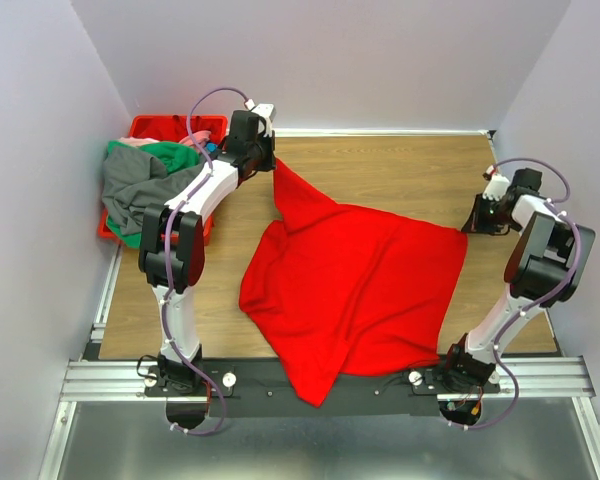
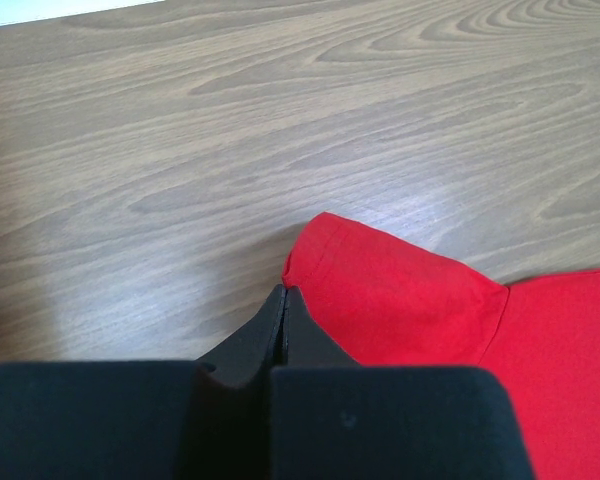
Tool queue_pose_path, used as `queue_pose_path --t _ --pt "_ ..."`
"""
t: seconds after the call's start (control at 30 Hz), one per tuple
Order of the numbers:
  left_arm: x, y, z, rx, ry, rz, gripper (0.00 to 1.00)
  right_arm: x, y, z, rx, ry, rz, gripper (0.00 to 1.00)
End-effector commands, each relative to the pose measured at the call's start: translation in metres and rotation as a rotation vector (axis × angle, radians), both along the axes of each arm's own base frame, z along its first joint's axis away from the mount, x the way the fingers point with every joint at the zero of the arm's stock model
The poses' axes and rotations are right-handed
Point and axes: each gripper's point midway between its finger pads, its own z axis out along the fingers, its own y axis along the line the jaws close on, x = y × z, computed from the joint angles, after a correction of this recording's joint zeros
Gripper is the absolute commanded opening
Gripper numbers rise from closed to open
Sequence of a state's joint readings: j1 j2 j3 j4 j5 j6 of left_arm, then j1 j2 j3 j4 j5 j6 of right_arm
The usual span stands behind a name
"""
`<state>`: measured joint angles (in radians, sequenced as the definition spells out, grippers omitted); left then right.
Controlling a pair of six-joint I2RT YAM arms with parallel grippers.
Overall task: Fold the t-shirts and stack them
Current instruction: Flatten the tshirt out
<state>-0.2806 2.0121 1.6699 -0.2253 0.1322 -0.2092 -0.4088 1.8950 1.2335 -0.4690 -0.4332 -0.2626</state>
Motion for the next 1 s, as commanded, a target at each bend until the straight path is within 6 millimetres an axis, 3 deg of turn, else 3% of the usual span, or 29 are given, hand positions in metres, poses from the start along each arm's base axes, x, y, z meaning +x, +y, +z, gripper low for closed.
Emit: queue_pose_path --t 0.0,0.1,0.13,0.2,0.27,0.33,0.37,0.4,0.47,0.5,0.53,0.57,0.6,0.63,0.73,0.77,0.8,0.87,0.9,0.97 --pt "-0.003 0.004 0.033 -0.013 -0.067 -0.012 0.00 -0.005 0.009 0.026 0.037 -0.067 0.042 0.01" --pt "-0.004 0.004 0.045 -0.013 -0.092 -0.014 0.00 -0.009 0.015 0.041 0.028 -0.112 0.075 0.00" --pt "-0.005 0.005 0.051 -0.014 -0.108 -0.017 0.00 -0.010 0.016 0.057 0.010 -0.153 0.083 0.00" --pt "-0.011 0.006 0.071 -0.026 -0.150 -0.024 0.00 -0.015 0.018 0.069 -0.012 -0.186 0.100 0.00" --pt "-0.018 0.003 0.098 -0.052 -0.211 -0.047 0.00 -0.017 0.018 0.100 -0.054 -0.262 0.109 0.01" --pt "-0.026 -0.002 0.110 -0.086 -0.245 -0.077 0.00 -0.020 0.018 0.125 -0.091 -0.313 0.120 0.00" --pt "-0.034 -0.002 0.130 -0.105 -0.289 -0.089 0.00 -0.021 0.018 0.150 -0.130 -0.371 0.133 0.00" --pt "-0.041 -0.003 0.129 -0.116 -0.288 -0.099 0.00 -0.021 0.019 0.168 -0.143 -0.399 0.143 0.00" --pt "-0.049 -0.003 0.149 -0.137 -0.341 -0.106 0.00 -0.024 0.022 0.203 -0.180 -0.471 0.160 0.00" --pt "-0.060 0.001 0.169 -0.151 -0.384 -0.108 0.00 -0.028 0.025 0.215 -0.182 -0.485 0.175 0.00" --pt "-0.065 0.002 0.182 -0.159 -0.415 -0.107 0.00 -0.025 0.025 0.244 -0.211 -0.544 0.185 0.00" --pt "-0.071 0.004 0.195 -0.166 -0.443 -0.105 0.00 -0.026 0.027 0.257 -0.220 -0.568 0.192 0.00" --pt "-0.082 0.006 0.224 -0.182 -0.501 -0.106 0.00 -0.027 0.030 0.278 -0.228 -0.609 0.204 0.00" --pt "-0.088 0.008 0.239 -0.194 -0.531 -0.103 0.00 -0.029 0.033 0.305 -0.246 -0.656 0.214 0.01" --pt "-0.118 0.015 0.304 -0.249 -0.658 -0.103 0.00 -0.035 0.041 0.351 -0.261 -0.739 0.237 0.00" --pt "-0.126 0.017 0.320 -0.263 -0.690 -0.101 0.00 -0.039 0.044 0.384 -0.294 -0.807 0.245 0.00" --pt "-0.145 0.023 0.355 -0.301 -0.771 -0.097 0.00 -0.043 0.048 0.398 -0.299 -0.833 0.250 0.00" --pt "-0.167 0.031 0.389 -0.336 -0.854 -0.087 0.00 -0.051 0.052 0.429 -0.332 -0.900 0.253 0.00" --pt "-0.188 0.037 0.415 -0.359 -0.918 -0.084 0.00 -0.059 0.056 0.456 -0.365 -0.961 0.256 0.00" --pt "-0.211 0.044 0.443 -0.400 -0.987 -0.078 0.00 -0.071 0.061 0.482 -0.400 -1.024 0.254 0.00"
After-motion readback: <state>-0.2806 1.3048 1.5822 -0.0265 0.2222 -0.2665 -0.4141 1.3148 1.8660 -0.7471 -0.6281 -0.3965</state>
